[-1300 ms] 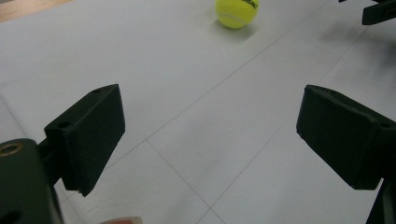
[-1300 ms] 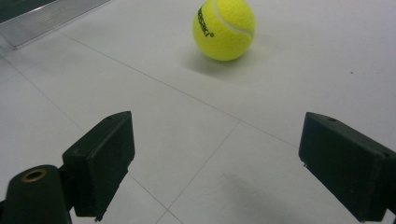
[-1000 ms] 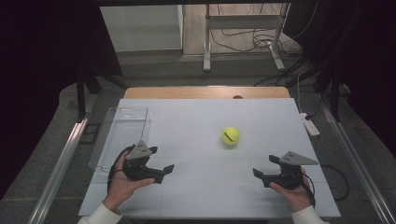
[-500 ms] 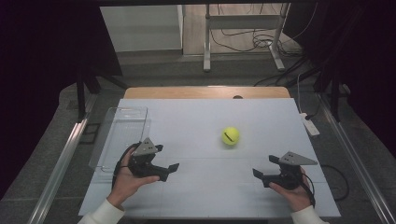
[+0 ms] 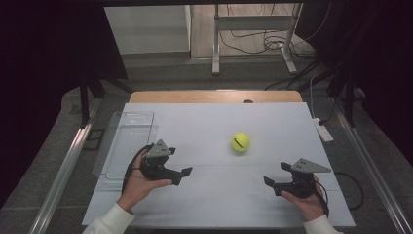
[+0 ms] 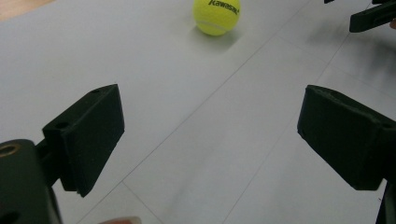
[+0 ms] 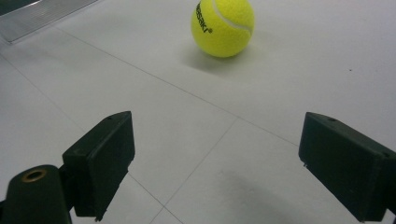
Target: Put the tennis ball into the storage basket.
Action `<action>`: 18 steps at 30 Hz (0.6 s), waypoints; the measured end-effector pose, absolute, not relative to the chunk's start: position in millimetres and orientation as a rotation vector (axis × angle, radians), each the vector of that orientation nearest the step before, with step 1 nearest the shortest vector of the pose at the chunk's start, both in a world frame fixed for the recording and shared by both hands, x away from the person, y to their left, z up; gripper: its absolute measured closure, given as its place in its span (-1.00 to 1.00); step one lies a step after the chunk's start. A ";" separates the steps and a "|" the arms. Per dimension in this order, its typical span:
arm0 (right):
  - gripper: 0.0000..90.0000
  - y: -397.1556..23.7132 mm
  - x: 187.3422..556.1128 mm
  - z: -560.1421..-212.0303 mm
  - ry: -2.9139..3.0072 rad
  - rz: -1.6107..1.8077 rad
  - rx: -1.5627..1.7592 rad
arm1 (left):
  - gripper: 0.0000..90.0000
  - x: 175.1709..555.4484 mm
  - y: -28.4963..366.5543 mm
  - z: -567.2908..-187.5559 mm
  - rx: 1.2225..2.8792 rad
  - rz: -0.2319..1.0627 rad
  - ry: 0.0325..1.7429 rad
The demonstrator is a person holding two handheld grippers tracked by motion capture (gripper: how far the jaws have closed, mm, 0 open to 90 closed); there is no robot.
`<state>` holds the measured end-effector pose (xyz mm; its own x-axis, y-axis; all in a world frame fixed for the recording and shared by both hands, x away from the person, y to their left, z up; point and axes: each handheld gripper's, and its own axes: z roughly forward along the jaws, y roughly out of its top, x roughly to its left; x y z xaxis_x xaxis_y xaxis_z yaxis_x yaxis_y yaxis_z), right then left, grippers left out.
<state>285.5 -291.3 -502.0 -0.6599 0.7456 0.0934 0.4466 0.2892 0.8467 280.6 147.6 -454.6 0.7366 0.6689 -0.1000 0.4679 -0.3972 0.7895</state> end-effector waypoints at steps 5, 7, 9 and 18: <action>-0.76 -291.5 285.5 -502.2 2.244 1.311 1.082 | -0.84 284.3 143.0 -454.0 2.071 0.287 0.847; -0.76 -291.5 285.6 -502.3 2.244 1.309 1.083 | -0.84 286.1 140.6 -453.7 2.076 0.280 0.841; -0.76 -291.4 285.6 -502.3 2.244 1.308 1.082 | -0.85 287.2 138.9 -453.2 2.075 0.280 0.835; -0.76 -291.5 285.3 -502.5 2.246 1.307 1.079 | -0.88 292.3 131.8 -450.6 2.079 0.262 0.823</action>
<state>285.3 -291.5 -502.5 -0.6606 0.7454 0.0894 0.4462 0.2941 0.8452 292.3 131.8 -450.6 0.7603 0.6403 -0.1091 0.4593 -0.4113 0.7873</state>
